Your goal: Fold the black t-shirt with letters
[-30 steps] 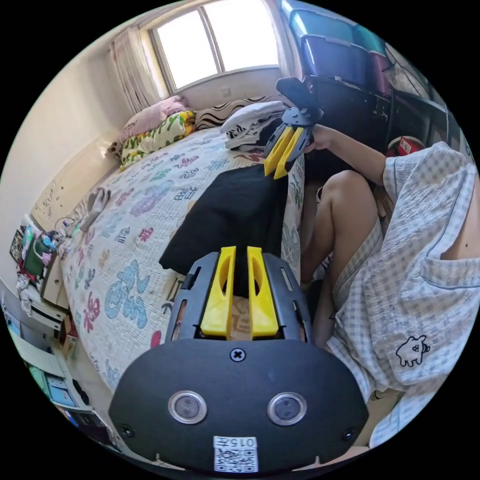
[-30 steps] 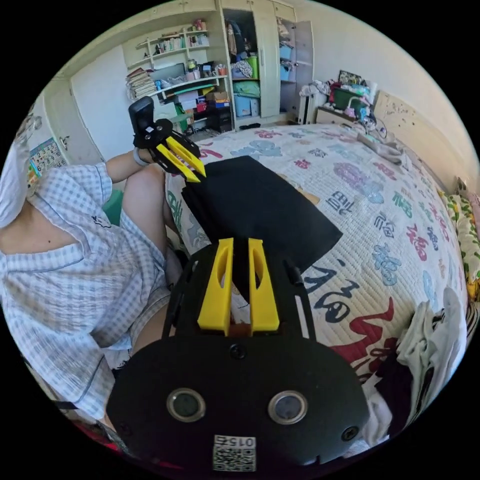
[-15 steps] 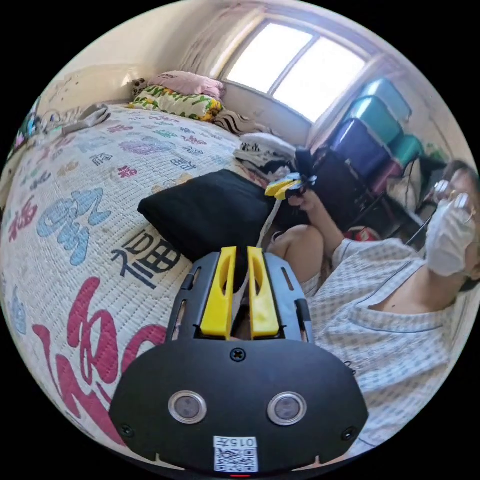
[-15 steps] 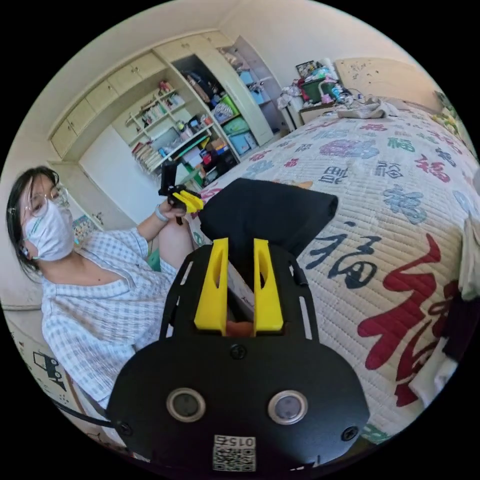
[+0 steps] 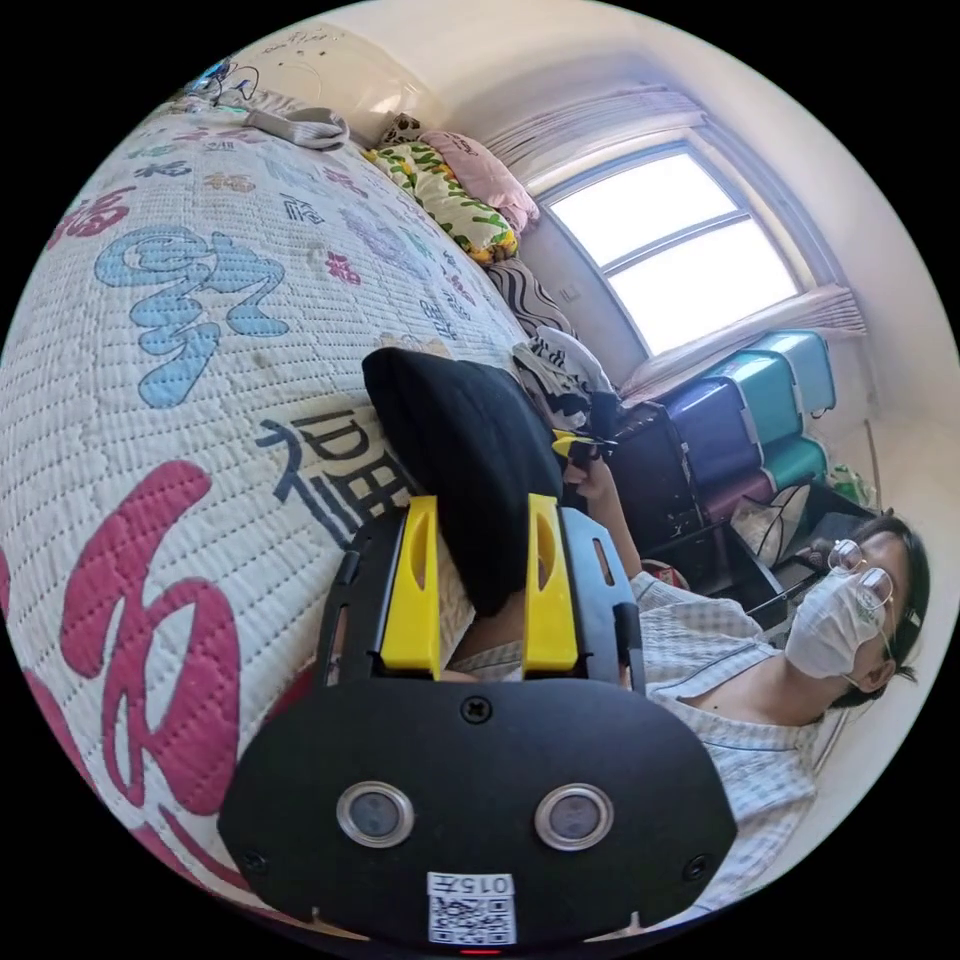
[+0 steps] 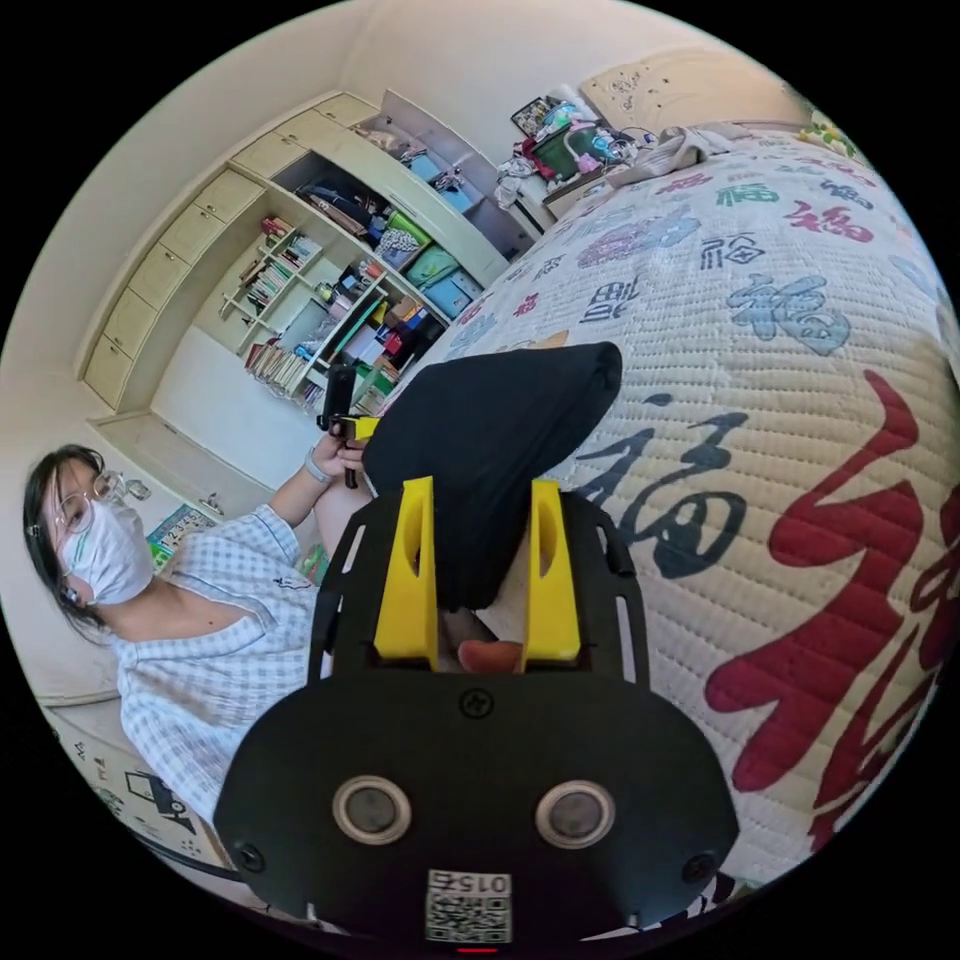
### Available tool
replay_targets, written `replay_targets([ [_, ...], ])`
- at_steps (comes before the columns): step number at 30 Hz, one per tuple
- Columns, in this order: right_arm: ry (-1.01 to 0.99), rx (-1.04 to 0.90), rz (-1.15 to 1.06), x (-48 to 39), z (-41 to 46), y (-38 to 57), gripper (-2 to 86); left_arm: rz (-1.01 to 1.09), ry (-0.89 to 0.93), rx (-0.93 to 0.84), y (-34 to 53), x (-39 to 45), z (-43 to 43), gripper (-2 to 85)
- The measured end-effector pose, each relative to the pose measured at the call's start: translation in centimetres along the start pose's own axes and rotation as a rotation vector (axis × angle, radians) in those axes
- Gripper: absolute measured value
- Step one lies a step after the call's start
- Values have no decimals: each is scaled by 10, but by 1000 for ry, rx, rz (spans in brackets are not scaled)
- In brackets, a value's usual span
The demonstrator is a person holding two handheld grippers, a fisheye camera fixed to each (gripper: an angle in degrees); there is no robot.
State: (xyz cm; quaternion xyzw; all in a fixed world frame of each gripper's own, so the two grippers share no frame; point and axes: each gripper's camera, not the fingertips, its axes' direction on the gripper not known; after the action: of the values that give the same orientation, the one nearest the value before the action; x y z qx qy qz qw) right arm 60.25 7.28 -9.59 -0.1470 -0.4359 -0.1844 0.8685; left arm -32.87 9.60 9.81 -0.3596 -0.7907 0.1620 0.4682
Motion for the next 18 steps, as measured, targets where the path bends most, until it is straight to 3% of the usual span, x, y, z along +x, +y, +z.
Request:
replay_targets([
  [9,15,47,11,-5,-9,-5,67,20,26,-88,-39,5,34,94],
  [14,122,120,-44,-42,-32,15,59,181,-96,-206,-90,61,43,80],
  [18,280,347,-47,-65,-60,72,57,385,-187,-391,-178,138,93,76],
])
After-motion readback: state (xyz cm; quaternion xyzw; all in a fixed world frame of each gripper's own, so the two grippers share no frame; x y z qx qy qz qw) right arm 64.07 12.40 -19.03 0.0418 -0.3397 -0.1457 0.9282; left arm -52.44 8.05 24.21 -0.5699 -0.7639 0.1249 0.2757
